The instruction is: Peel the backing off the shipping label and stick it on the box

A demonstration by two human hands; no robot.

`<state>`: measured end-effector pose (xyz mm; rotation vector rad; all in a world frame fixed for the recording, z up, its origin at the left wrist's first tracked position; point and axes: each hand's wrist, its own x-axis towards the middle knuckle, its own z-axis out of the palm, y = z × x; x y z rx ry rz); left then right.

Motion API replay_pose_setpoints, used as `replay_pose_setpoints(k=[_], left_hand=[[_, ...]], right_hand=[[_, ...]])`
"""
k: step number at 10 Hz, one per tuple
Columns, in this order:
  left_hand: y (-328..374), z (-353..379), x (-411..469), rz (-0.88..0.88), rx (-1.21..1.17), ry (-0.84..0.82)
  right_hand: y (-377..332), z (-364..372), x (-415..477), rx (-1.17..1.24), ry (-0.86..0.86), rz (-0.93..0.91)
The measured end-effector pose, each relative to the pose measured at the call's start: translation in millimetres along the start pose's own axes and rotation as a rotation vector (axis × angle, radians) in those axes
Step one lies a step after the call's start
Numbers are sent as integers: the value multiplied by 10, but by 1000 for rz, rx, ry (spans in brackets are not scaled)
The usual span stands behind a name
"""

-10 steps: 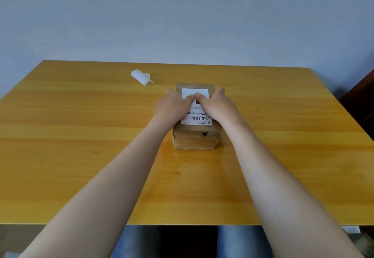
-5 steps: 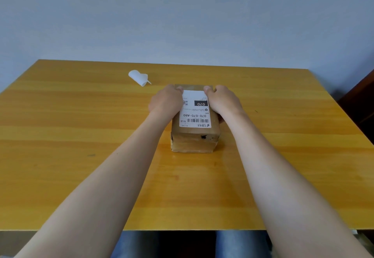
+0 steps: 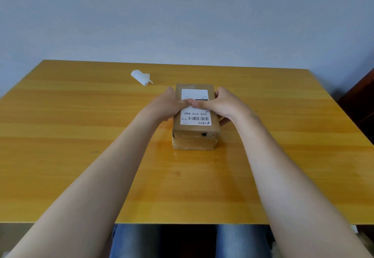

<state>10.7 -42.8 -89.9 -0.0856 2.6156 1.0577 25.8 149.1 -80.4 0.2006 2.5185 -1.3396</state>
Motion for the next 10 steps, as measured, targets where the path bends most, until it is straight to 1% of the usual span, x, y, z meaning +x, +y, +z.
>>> replay_pose_setpoints(k=[3,4,5,7,8,9,10], left_hand=[[-93,-149,-126,141,-22,-254],[-136,-186,-163,164,-42,-335],[-213,-188,-125,170,-75,-365],[-197,-190,-146,160,-102,-365],[-161,-182,-213,151,-85,-336],[-42,-233,-330,148,12,-363],[112,-361,-472,145,141,-331]], right_hand=[[104,-94,-95,-68,-154,16],[151,-138,-87,-92,-249,18],[219,-177,-61,-84,-312,3],[260,-178,-39,-61,-300,-1],[205,-184,-93,-138,-270,-4],[32,-259,-152,-289,-274,8],[-176,-398,-234,-390,-193,-22]])
